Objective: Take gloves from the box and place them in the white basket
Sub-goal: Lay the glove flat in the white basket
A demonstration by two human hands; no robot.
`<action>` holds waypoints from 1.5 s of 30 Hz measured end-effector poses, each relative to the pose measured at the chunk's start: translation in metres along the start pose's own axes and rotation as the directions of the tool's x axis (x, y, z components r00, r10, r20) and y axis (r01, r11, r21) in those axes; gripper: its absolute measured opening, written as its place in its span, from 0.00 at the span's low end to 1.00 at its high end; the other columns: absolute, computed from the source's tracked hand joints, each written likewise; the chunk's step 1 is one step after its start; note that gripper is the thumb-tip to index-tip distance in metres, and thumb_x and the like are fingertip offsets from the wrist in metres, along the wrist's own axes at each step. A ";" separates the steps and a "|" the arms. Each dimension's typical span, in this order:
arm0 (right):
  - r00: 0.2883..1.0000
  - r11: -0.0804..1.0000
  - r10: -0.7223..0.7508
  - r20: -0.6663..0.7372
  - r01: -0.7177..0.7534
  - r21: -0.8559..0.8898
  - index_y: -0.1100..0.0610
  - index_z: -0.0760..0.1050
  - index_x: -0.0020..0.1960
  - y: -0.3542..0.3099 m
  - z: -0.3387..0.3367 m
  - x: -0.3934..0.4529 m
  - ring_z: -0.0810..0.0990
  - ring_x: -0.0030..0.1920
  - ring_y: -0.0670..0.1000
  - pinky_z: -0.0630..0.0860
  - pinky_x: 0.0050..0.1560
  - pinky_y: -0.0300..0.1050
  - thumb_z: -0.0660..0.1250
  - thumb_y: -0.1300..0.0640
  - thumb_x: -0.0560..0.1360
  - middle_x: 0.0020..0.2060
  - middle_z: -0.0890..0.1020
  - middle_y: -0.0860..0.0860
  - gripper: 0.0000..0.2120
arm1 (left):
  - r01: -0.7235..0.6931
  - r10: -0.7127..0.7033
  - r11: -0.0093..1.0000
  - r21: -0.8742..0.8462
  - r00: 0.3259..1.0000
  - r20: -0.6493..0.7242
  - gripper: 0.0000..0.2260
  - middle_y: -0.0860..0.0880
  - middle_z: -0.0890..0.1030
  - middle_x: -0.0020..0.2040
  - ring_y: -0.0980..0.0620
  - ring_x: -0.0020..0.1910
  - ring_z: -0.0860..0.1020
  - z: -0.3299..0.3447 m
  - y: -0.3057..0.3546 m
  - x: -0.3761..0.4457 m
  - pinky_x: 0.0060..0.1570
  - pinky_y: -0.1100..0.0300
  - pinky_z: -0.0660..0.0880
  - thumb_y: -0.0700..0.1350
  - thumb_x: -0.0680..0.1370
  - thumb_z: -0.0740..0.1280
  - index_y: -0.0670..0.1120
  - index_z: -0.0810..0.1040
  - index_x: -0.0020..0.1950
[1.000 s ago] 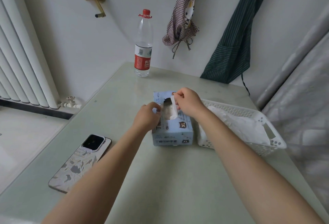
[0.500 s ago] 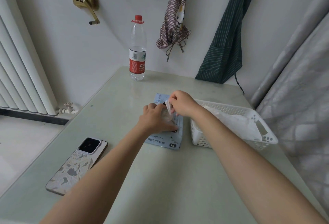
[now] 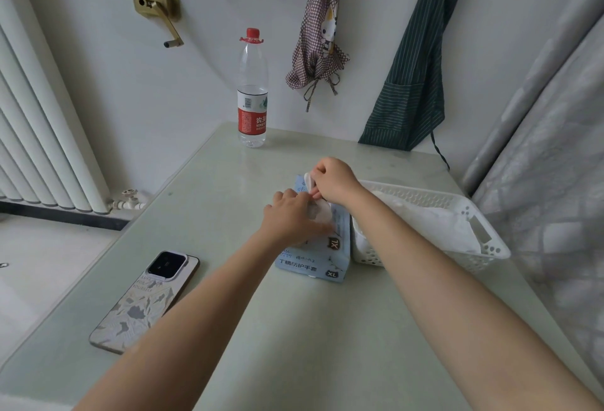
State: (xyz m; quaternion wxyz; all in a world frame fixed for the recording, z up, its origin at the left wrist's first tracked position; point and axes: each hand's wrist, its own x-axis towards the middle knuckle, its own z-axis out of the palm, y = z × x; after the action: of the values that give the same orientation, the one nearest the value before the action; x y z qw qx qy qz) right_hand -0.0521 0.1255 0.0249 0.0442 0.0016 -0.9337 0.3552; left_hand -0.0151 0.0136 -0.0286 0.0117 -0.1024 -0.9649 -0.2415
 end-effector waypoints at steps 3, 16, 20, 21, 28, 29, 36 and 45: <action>1.000 1.000 -0.001 0.031 0.002 -0.006 0.69 0.77 0.51 0.010 0.000 -0.004 0.84 0.41 0.55 0.81 0.50 0.53 0.59 0.62 0.78 0.41 0.84 0.59 0.11 | -0.021 0.018 0.999 -0.042 0.998 -0.059 0.20 0.49 0.73 0.59 0.47 0.62 0.68 0.000 -0.002 0.008 0.58 0.53 0.66 0.63 0.73 0.69 0.56 0.79 0.61; 0.977 0.891 0.034 0.211 0.066 -0.449 0.59 0.71 0.30 0.030 0.001 -0.016 0.81 0.43 0.58 0.69 0.32 0.43 0.68 0.55 0.74 0.41 0.81 0.56 0.16 | -0.003 -0.016 0.997 -0.072 0.965 -0.262 0.09 0.50 0.73 0.38 0.46 0.45 0.70 0.020 -0.005 0.013 0.37 0.54 0.64 0.47 0.82 0.58 0.44 0.70 0.45; 0.986 0.905 0.033 0.162 0.040 -0.424 0.56 0.67 0.29 0.026 0.006 -0.015 0.71 0.32 0.53 0.65 0.30 0.42 0.63 0.64 0.74 0.30 0.72 0.52 0.15 | 0.017 -0.027 0.999 -0.037 0.959 -0.281 0.11 0.46 0.75 0.42 0.47 0.41 0.68 0.018 -0.002 0.010 0.38 0.54 0.65 0.51 0.83 0.55 0.46 0.68 0.48; 0.990 0.926 0.019 0.140 0.035 -0.375 0.58 0.71 0.31 0.027 0.006 -0.014 0.73 0.34 0.54 0.69 0.32 0.44 0.62 0.65 0.74 0.32 0.75 0.53 0.13 | 0.013 -0.024 0.999 -0.037 0.954 -0.298 0.13 0.46 0.77 0.44 0.46 0.41 0.70 0.019 -0.003 0.010 0.38 0.53 0.67 0.54 0.83 0.55 0.45 0.69 0.50; 0.988 0.977 0.135 -0.069 -0.121 0.178 0.59 0.78 0.44 0.035 0.005 -0.002 0.79 0.29 0.54 0.76 0.28 0.44 0.67 0.60 0.77 0.34 0.82 0.55 0.05 | -0.011 0.014 1.000 0.020 0.985 -0.169 0.45 0.47 0.78 0.50 0.45 0.49 0.78 0.020 -0.008 0.004 0.41 0.55 0.71 0.76 0.61 0.67 0.48 0.63 0.67; 0.978 0.964 0.174 -0.111 -0.146 0.224 0.61 0.79 0.44 0.036 0.003 0.000 0.79 0.29 0.55 0.78 0.29 0.46 0.67 0.59 0.77 0.34 0.83 0.57 0.06 | -0.019 0.024 0.999 0.032 0.984 -0.178 0.46 0.46 0.78 0.52 0.45 0.50 0.78 0.021 -0.007 0.004 0.42 0.55 0.71 0.76 0.61 0.68 0.49 0.61 0.69; 0.963 0.949 0.231 -0.140 -0.192 0.251 0.55 0.76 0.52 0.039 -0.023 -0.007 0.78 0.24 0.51 0.72 0.26 0.40 0.56 0.64 0.78 0.33 0.83 0.57 0.11 | -0.059 0.046 0.997 -0.044 0.964 -0.260 0.40 0.45 0.79 0.55 0.43 0.53 0.78 0.024 -0.008 0.004 0.45 0.52 0.75 0.68 0.71 0.67 0.49 0.57 0.74; 1.000 0.991 -0.001 -0.028 0.005 0.136 0.51 0.76 0.55 0.050 -0.011 -0.030 0.77 0.42 0.46 0.75 0.42 0.41 0.74 0.49 0.71 0.44 0.78 0.47 0.16 | -0.006 -0.090 0.954 -0.301 0.948 -0.305 0.10 0.49 0.82 0.52 0.47 0.48 0.79 0.000 -0.007 0.019 0.42 0.56 0.72 0.49 0.78 0.64 0.48 0.78 0.56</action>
State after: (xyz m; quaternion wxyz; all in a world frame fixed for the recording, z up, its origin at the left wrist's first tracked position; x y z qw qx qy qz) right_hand -0.0227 0.1691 -0.0031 0.0574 0.0010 -0.9066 0.4181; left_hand -0.0354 0.0114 -0.0304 0.1450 -0.0423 -0.9050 -0.3977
